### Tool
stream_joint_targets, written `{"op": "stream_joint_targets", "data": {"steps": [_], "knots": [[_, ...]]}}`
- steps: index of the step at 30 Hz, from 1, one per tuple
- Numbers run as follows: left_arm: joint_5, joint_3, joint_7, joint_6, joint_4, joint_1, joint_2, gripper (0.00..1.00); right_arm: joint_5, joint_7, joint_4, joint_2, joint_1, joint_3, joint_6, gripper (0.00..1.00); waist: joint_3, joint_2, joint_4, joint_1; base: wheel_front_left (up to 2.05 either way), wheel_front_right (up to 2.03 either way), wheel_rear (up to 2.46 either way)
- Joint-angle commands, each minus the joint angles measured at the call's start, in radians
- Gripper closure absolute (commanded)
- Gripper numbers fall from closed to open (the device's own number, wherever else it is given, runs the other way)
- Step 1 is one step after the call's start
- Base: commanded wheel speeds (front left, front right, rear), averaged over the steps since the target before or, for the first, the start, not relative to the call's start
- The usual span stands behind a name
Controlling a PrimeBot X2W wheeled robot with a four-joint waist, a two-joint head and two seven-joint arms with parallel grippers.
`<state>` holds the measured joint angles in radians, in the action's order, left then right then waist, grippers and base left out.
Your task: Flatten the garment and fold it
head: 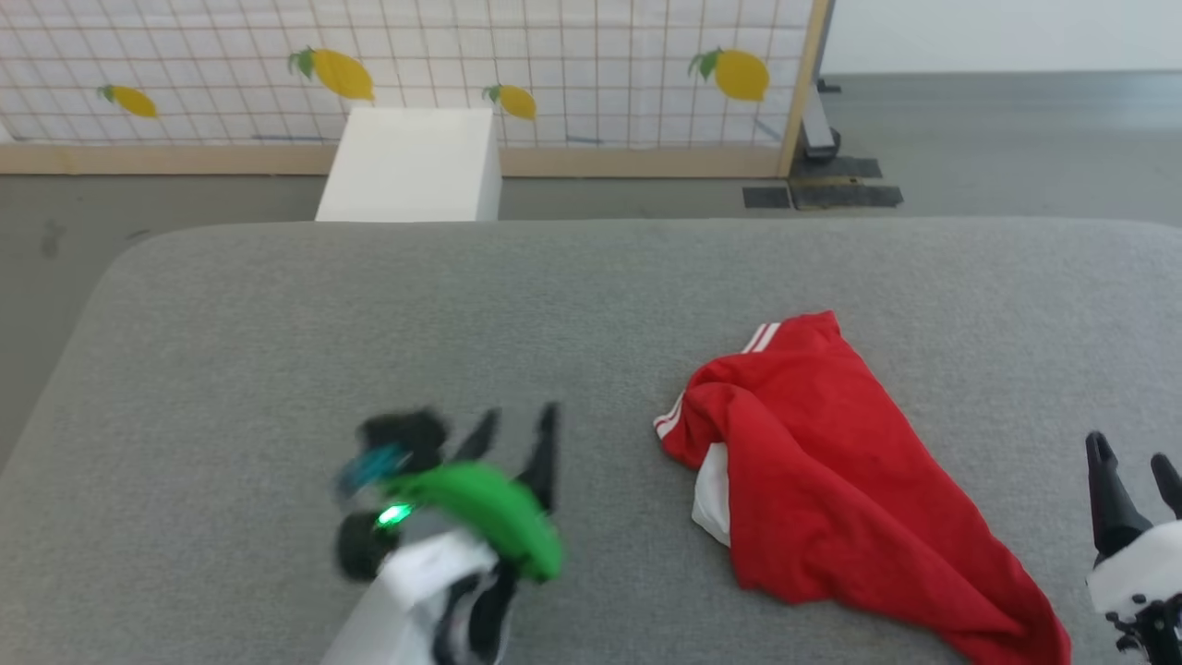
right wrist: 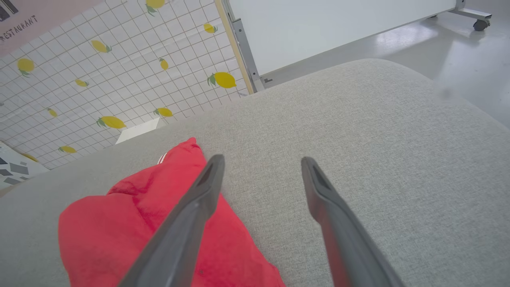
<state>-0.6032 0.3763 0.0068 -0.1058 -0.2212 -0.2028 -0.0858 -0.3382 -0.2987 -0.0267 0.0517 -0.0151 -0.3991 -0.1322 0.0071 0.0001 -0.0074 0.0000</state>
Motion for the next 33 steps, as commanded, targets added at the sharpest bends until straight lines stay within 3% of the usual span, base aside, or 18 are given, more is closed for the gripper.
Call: {"op": "stream_joint_targets", "data": {"steps": [1, 6, 10, 17, 22, 23, 24, 28, 33], "knots": [[-0.028, 0.03, 0.065, 0.003, -0.02, -0.054, 0.016, 0.0, 0.012, -0.002, -0.009, -0.001, 0.019, 0.004, 0.002, 0.0, 0.022, -0.0001, -0.024, 0.0, 0.0, 0.0, 0.0], [-0.054, 0.191, 0.336, -0.011, -0.125, -0.22, 0.033, 0.0, 0.012, 0.004, 0.0, -0.001, 0.047, 0.009, 0.002, 0.0, 0.074, -0.0001, -0.078, 0.0, 0.0, 0.0, 0.0], [-0.013, 0.313, 0.471, -0.017, -0.236, -0.328, 0.035, 0.0, 0.007, 0.016, 0.021, -0.001, 0.061, 0.018, 0.002, 0.0, 0.116, -0.0001, -0.125, 0.0, 0.0, 0.0, 0.0], [-0.038, 0.438, 0.534, -0.051, -0.341, -0.409, 0.035, 0.0, 0.013, 0.045, 0.06, -0.001, 0.074, 0.007, 0.002, 0.0, 0.166, -0.0001, -0.181, 0.0, 0.0, 0.0, 0.0], [-0.073, 0.498, 0.534, -0.049, -0.376, -0.415, 0.035, 0.0, 0.008, 0.062, 0.077, -0.001, 0.078, 0.004, 0.002, 0.0, 0.178, -0.0001, -0.189, 0.0, 0.0, 0.0, 0.0], [-0.084, 0.505, 0.522, -0.049, -0.378, -0.415, 0.035, 0.75, 0.007, 0.066, 0.081, -0.001, 0.08, 0.004, 0.002, 0.0, 0.18, -0.0001, -0.188, 0.0, 0.0, 0.0, 0.0], [-0.092, 0.51, 0.511, -0.049, -0.38, -0.415, 0.035, 1.0, 0.007, 0.068, 0.085, -0.001, 0.082, 0.005, 0.002, 0.0, 0.18, -0.0001, -0.185, 0.0, 0.0, 0.0, 0.0], [-0.151, 0.516, 0.467, -0.043, -0.377, -0.415, 0.035, 1.0, 0.005, 0.073, 0.096, -0.001, 0.084, 0.013, 0.002, 0.0, 0.172, -0.0001, -0.162, 0.0, 0.0, 0.0, 0.0], [-0.245, 0.417, 0.328, -0.075, -0.296, -0.422, 0.035, 1.0, 0.019, 0.077, 0.102, -0.001, 0.077, 0.019, 0.002, 0.0, 0.143, -0.0001, -0.107, 0.0, 0.0, 0.0, 0.0]]}}
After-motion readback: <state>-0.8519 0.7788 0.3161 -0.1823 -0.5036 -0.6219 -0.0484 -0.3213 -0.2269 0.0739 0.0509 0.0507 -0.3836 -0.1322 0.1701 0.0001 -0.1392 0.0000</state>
